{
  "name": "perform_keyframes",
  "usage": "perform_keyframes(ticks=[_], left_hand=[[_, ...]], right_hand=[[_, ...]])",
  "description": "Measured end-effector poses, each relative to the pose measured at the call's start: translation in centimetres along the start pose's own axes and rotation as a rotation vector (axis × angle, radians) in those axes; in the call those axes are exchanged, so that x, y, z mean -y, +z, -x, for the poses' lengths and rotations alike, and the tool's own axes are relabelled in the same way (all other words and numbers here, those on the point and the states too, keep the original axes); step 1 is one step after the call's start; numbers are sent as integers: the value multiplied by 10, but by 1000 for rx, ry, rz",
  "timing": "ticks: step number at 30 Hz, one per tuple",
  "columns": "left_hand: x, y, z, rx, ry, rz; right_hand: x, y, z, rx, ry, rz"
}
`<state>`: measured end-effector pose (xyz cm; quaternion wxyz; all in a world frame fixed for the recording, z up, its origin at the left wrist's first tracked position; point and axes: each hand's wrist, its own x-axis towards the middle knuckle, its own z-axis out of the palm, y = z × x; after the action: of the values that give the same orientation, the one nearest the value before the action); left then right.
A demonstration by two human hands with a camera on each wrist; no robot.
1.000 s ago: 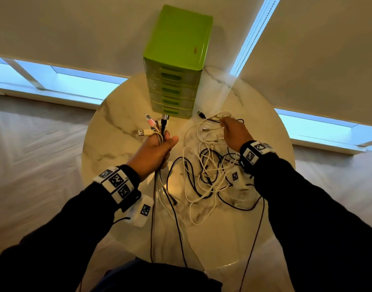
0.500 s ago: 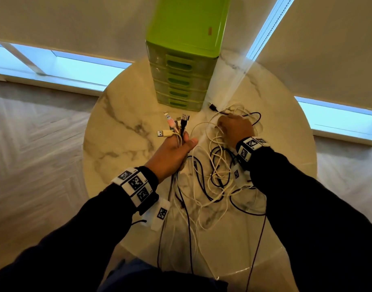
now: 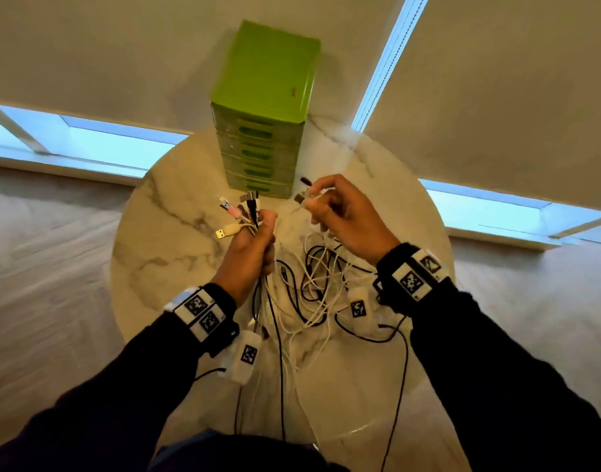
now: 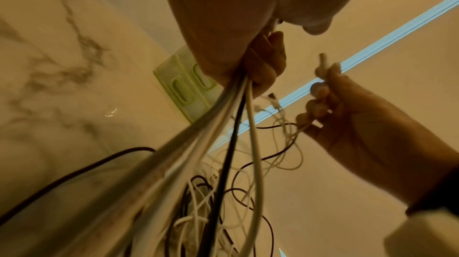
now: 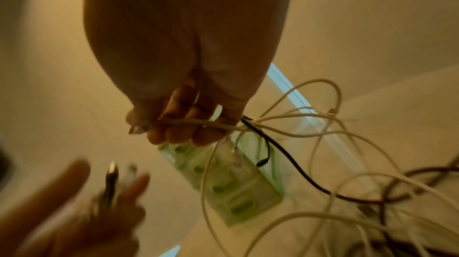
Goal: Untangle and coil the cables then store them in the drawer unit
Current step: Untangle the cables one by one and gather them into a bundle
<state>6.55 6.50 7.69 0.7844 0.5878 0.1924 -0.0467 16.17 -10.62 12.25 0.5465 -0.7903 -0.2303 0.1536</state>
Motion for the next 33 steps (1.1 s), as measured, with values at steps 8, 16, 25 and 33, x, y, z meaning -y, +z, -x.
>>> perform_keyframes(ticks=[8,16,25,33], left_hand=[[-9,-7,37,191,68,-146],[-32,-22,44,99,134,-161],[-17,1,53,-29,9,-2],[-23,19,63,46,49,79]], right_hand=[[-3,48,59,48,96,-177],[-12,60,81,204,-61,272],[36,26,44,-212,-11,56],[32,65,77,157,-99,355]])
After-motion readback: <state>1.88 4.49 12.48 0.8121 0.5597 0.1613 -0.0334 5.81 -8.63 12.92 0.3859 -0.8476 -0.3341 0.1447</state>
